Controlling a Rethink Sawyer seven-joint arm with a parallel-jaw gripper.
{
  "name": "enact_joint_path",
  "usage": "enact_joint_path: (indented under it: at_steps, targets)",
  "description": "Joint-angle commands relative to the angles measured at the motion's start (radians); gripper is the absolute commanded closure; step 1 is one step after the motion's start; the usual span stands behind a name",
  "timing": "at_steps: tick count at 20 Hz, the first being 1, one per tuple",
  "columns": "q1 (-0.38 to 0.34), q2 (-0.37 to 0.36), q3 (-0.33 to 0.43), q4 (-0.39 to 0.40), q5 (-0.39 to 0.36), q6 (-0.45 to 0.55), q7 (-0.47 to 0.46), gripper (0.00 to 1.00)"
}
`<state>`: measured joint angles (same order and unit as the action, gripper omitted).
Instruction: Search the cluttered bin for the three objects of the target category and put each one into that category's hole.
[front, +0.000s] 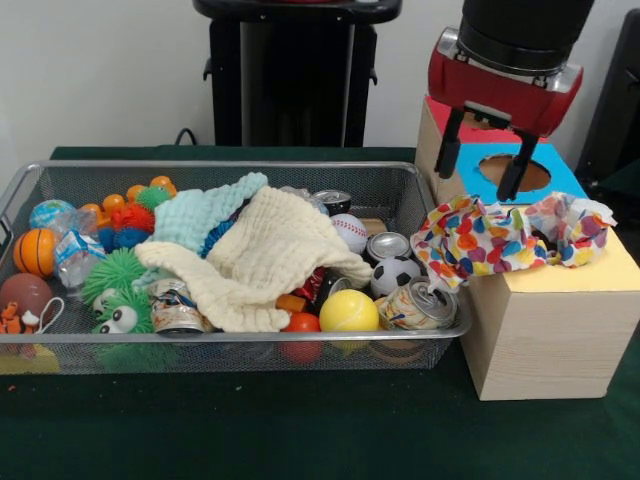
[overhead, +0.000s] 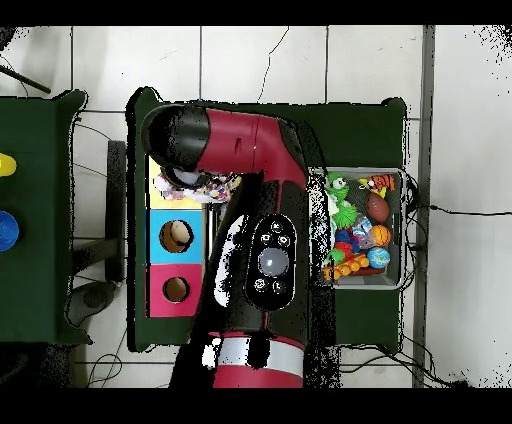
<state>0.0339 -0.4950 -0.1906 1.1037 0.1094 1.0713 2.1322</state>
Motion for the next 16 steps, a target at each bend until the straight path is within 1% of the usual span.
enact_joint_path:
  at_steps: [1,6,8,10,14,16]
  targets:
    - [0.032,0.055,0.062,0.05,-0.048,-0.048,0.071,0.0]
    - [0.051,0.055,0.05,0.092,-0.035,-0.102,0.116,0.0]
    - [0.053,0.049,0.041,0.124,-0.009,-0.151,0.173,0.0]
    - [0.05,0.048,0.026,0.141,0.043,-0.147,0.269,0.0]
    - [0.047,0.077,-0.023,0.07,0.078,-0.034,0.355,0.0]
    - [0.056,0.081,-0.055,0.054,0.091,-0.013,0.403,0.0]
